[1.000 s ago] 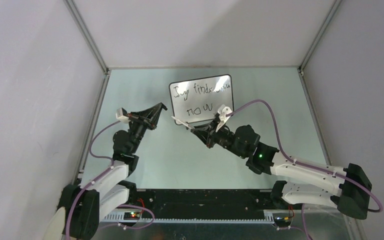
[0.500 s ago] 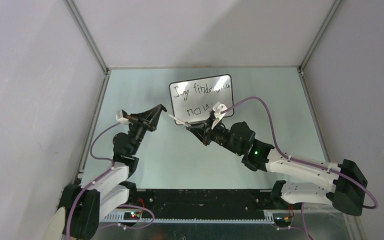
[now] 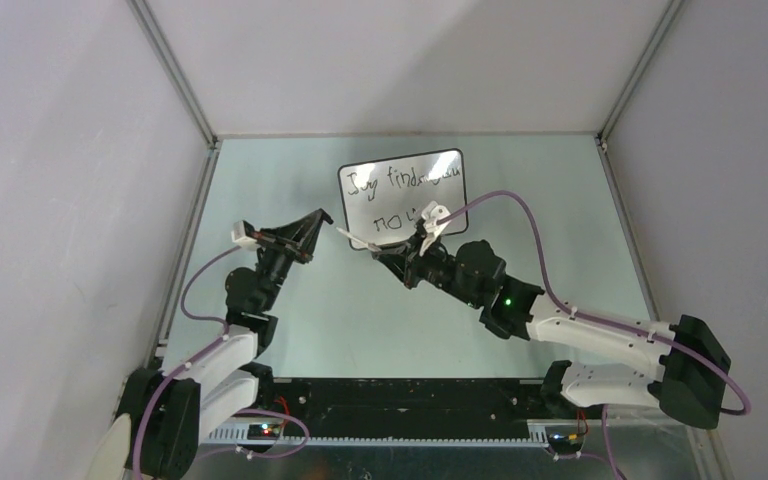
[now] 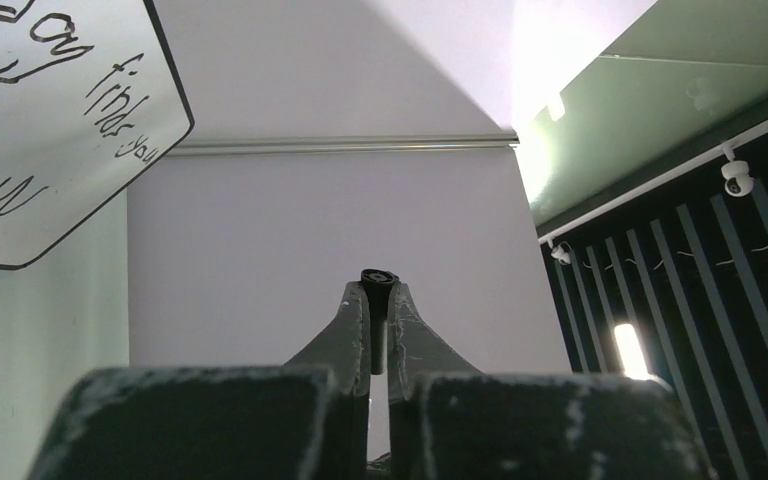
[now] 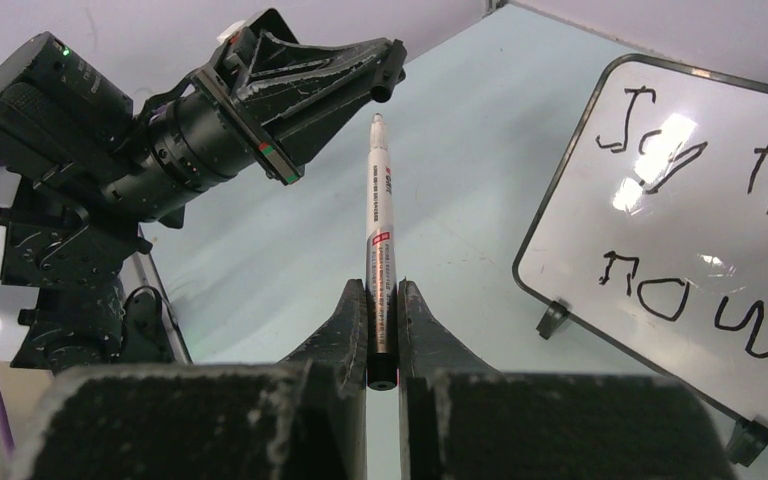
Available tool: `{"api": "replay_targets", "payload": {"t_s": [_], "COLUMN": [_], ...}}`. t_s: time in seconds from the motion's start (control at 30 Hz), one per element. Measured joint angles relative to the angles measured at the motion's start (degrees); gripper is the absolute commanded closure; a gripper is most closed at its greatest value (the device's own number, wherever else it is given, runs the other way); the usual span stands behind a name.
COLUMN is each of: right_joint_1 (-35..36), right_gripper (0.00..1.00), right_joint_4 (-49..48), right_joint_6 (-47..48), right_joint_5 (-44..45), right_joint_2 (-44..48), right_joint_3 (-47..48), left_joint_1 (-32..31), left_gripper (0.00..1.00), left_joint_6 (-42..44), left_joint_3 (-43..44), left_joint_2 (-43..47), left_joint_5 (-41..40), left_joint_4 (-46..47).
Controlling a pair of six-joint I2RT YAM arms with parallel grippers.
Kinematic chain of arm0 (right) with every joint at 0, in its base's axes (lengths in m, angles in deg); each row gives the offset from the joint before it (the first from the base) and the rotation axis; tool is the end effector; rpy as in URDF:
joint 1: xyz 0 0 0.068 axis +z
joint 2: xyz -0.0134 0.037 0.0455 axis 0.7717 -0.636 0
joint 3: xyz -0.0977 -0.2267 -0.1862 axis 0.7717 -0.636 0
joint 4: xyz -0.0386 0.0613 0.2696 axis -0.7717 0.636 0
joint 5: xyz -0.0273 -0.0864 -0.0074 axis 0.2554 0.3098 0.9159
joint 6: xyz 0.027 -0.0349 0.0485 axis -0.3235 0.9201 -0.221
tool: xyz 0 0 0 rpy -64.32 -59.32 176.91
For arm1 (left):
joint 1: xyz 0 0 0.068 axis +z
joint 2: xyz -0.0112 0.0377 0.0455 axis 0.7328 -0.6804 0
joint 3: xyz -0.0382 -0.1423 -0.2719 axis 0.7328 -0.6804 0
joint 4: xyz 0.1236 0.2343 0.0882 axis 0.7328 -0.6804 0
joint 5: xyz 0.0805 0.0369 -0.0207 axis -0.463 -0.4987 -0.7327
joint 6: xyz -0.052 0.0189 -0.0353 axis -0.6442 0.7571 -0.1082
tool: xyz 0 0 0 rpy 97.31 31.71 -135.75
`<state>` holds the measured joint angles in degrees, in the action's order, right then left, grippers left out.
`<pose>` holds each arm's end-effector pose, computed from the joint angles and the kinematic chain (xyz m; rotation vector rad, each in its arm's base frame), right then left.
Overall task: Write a sentence on the whiteboard
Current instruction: Close the pen cap.
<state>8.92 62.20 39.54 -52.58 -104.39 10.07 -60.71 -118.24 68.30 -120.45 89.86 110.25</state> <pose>0.1512 0.2488 0.3460 -0.6516 1.5084 0.8688 0.1914 -0.0546 0.2485 -0.9719 1.2148 -1.7840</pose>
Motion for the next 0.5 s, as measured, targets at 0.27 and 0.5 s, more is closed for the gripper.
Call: {"api": "replay_targets", "payload": {"t_s": [0.27, 0.5], "right_joint_1": [-0.1, -0.3], "right_gripper": [1.0, 1.0], "right_joint_4": [-0.2, -0.5], "right_joint_6": [0.4, 0.4], "right_joint_5": [-0.4, -0.5], "right_joint_2": [-0.7, -1.3], "right_joint_3": [1.1, 1.7], "left_joint_1": [0.0, 0.0], "left_gripper": [1.0, 1.0], "left_joint_6": [-0.4, -0.5], "left_joint_3": [0.0, 0.0], "left_joint_2": [0.0, -0.2], "left_joint_5": [0.0, 0.1], "left_joint_4": [0.7, 1.4]}}
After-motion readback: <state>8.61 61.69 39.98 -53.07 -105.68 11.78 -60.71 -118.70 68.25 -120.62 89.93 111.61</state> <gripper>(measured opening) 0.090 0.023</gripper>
